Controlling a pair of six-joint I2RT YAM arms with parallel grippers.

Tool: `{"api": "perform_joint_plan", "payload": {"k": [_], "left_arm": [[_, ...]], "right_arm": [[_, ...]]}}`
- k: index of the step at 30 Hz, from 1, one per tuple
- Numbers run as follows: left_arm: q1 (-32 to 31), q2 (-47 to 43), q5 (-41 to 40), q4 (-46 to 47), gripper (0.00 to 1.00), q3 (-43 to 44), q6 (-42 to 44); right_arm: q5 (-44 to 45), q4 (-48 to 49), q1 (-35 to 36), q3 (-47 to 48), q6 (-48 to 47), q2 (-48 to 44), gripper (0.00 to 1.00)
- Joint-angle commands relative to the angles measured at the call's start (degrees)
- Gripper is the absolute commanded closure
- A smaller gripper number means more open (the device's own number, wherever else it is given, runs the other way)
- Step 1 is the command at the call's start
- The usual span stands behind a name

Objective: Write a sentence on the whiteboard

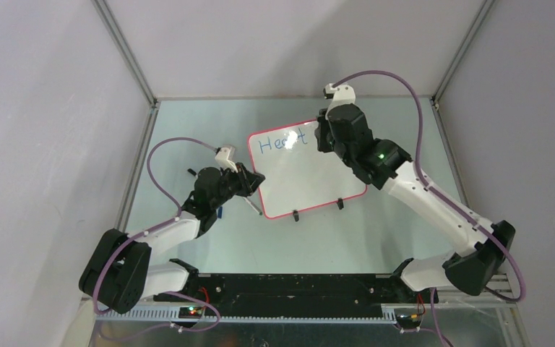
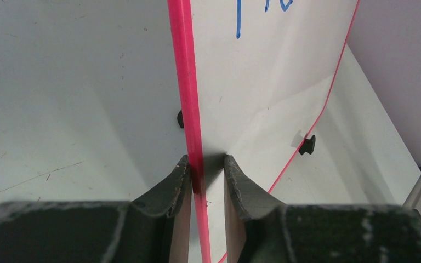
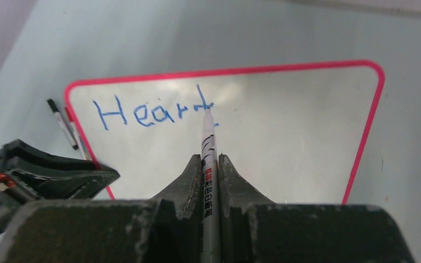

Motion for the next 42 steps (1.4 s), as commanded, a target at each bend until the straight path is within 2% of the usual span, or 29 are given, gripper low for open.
{"api": "perform_joint_plan", "payload": {"k": [1,8,16,22,25,27,28,31,38,40,42], "left_arm": [[-0.4,-0.4,-2.3,-0.8,0.81,1.4,3.5],[-0.4,-0.7,-2.6,-0.6,0.78,1.3,3.4],[-0.4,-0.6,-3.4,-1.1,0.75,1.5,3.9],[-0.4,-0.3,-3.5,-1.2,0.74,1.7,4.0],[-0.5,-0.4,-3.5,-1.3,0.74,1.7,4.0],[-0.5,-0.5,-3.6,-1.2,0.74,1.6,4.0],[-0.4,-0.5,-3.6,-1.4,0.74,1.6,4.1],[-0.4,-0.4,-3.5,-1.4,0.74,1.7,4.1],[-0.5,-0.6,-3.5,-1.5,0.74,1.7,4.2],[-0.4,-0.5,-3.6,-1.5,0.74,1.7,4.2],[-0.4,-0.4,-3.6,-1.5,0.74,1.7,4.2]], "right_arm": [[-1.7,4.9,0.2,2.2,-3.6,-1.5,1.00],[-2.0,9.7,-1.2,6.7,-7.8,-1.2,1.00],[-7.4,19.5,-5.0,-2.7,-6.9,-2.2,1.00],[-1.2,25.1,-4.3,-10.0,-4.3,-4.5,1.00],[8.0,28.2,-1.7,-13.4,-3.4,-5.5,1.00],[14.9,28.5,-0.1,-13.9,0.4,-5.3,1.00],[15.6,28.1,0.4,-13.9,3.2,-5.3,1.00],[7.5,27.9,-0.1,-13.9,3.9,-6.9,1.00],[4.8,26.5,-1.5,-14.5,-4.4,-11.5,1.00],[2.0,25.4,-3.6,-15.0,-5.0,-11.9,1.00],[-4.5,24.3,-6.1,-15.0,-4.0,-11.5,1.00]]}}
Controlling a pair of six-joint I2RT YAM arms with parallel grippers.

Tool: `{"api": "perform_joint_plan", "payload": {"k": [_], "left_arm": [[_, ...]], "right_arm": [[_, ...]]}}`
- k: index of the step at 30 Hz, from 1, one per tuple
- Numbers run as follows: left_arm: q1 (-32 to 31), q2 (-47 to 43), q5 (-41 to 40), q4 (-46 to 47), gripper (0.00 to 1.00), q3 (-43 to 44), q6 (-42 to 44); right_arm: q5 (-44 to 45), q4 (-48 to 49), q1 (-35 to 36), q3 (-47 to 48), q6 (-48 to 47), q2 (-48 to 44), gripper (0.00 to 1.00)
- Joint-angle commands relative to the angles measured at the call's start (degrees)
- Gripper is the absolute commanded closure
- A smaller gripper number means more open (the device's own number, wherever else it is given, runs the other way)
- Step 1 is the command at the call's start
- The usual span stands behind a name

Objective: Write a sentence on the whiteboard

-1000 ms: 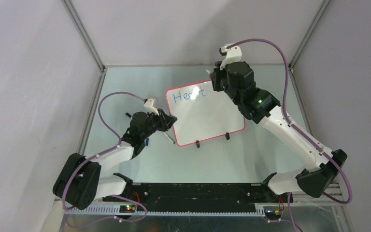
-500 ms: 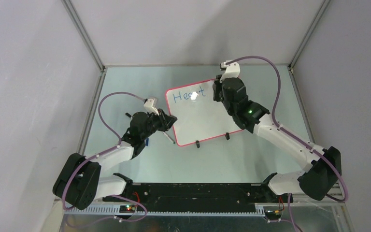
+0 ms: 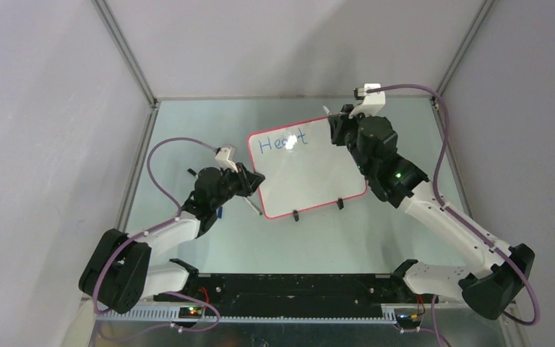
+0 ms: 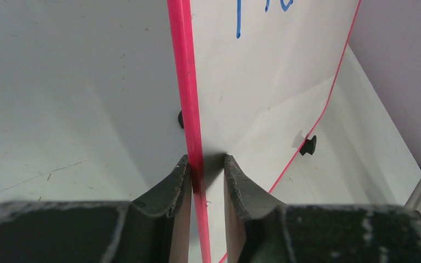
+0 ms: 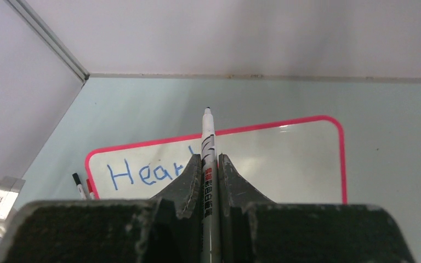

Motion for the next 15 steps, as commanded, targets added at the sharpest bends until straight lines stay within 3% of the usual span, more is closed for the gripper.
{"api": "perform_joint_plan", "payload": {"k": [1,6,15], "left_arm": [[-0.3,-0.4,-3.2,-1.4,0.74,1.7,4.2],[-0.3,-1.0,-3.6,-2.1,0.69,1.7,4.3],[-0.3,-1.0,-3.9,-2.2,0.63,1.7,4.2]], "right_arm": [[-9.1,-0.8,-4.5,-0.6,-0.9,-0.3,1.00],[-16.5,-1.4,-6.2,-0.5,-0.9,1.2,1.00],[-17.2,-2.3,-6.1,-0.6,-0.9,1.3,1.00]]}}
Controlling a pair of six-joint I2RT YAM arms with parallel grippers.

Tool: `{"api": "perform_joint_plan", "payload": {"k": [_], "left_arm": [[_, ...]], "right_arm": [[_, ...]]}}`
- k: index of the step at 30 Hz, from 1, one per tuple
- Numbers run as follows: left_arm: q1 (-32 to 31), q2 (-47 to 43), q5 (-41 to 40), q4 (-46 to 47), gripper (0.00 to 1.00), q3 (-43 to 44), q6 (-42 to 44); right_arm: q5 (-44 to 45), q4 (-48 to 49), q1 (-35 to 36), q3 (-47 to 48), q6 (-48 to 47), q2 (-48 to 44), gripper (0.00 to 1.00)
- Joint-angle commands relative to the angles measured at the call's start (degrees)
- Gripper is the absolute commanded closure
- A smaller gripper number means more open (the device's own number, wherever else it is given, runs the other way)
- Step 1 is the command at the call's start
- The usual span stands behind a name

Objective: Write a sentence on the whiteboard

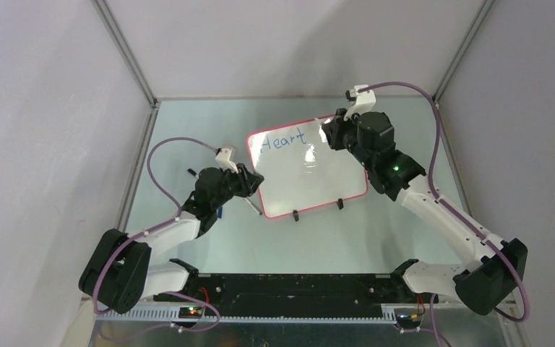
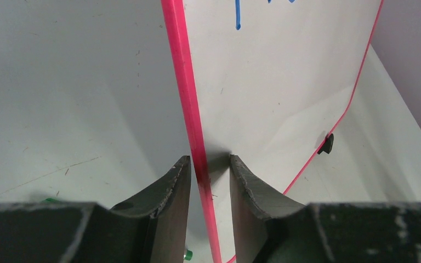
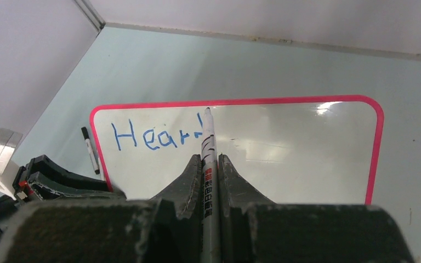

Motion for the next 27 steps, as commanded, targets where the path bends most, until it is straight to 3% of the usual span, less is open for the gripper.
{"api": "perform_joint_plan", "payload": {"k": [1,11,18,27], "left_arm": [[-0.3,-0.9,-1.9,-0.8,0.63,1.7,1.8],[-0.3,-0.6,-1.7,-0.6,0.65,1.8,1.8],[-0.3,-0.5,-1.6,-0.8,0.77,1.9,1.9],[-0.3,-0.2,-1.9,-1.6,0.83,2.4,2.2]], "right_arm": [[-1.5,0.6,0.2,0.2,-0.5,-0.4,1.00],[3.5,1.2,3.8,0.2,-3.0,0.7,1.00],[5.7,1.1,4.5,0.2,-2.1,1.1,1.00],[3.1,-0.5,4.3,0.2,-3.6,5.7,1.00]]}}
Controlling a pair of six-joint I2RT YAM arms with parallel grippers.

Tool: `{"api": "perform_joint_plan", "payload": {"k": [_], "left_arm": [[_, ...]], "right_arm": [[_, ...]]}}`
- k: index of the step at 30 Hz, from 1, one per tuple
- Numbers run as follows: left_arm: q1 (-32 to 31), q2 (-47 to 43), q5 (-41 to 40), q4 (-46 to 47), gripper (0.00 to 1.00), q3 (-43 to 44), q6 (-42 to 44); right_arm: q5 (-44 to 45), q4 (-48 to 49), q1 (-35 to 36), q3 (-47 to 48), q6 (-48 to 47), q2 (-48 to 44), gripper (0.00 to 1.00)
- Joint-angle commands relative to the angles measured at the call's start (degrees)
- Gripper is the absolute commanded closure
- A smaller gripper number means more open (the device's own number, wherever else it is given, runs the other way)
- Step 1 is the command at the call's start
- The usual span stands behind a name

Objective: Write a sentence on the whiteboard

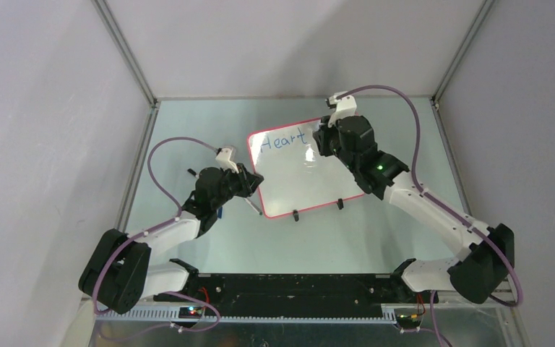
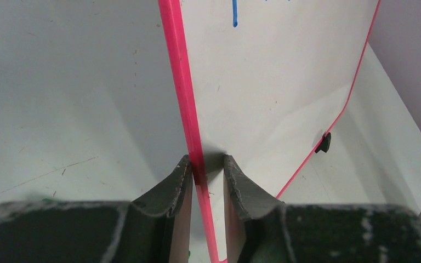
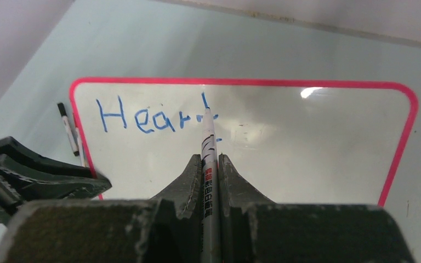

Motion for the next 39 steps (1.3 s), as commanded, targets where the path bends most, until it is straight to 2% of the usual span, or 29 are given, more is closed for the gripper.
{"api": "perform_joint_plan", "payload": {"k": [1,6,11,19,25,33,39], "left_arm": [[-0.2,-0.1,-2.2,-1.5,0.83,2.3,2.2],[-0.2,-0.2,-2.6,-2.1,0.83,2.5,2.6],[-0.2,0.2,-2.6,-2.3,0.83,2.7,2.8],[-0.2,-0.5,-3.2,-2.8,0.82,2.7,3.4],[-0.2,-0.3,-2.7,-2.5,0.81,2.6,3.2],[-0.2,-0.6,-2.8,-2.5,0.79,2.5,3.1],[-0.2,-0.7,-2.5,-2.3,0.79,2.4,2.9]], "right_arm": [[-0.6,0.1,0.1,0.2,-1.1,2.3,1.00],[1.0,-0.6,-0.1,0.2,0.0,1.5,1.00],[-1.6,-0.2,0.1,0.2,-1.8,2.0,1.00],[5.7,-1.5,0.3,-0.1,-1.0,0.5,1.00],[5.9,0.2,0.7,-2.0,-2.3,-1.2,1.00],[12.4,6.2,6.9,-5.1,-7.7,-2.5,1.00],[12.3,8.3,7.6,-6.3,-8.8,-2.6,1.00]]}}
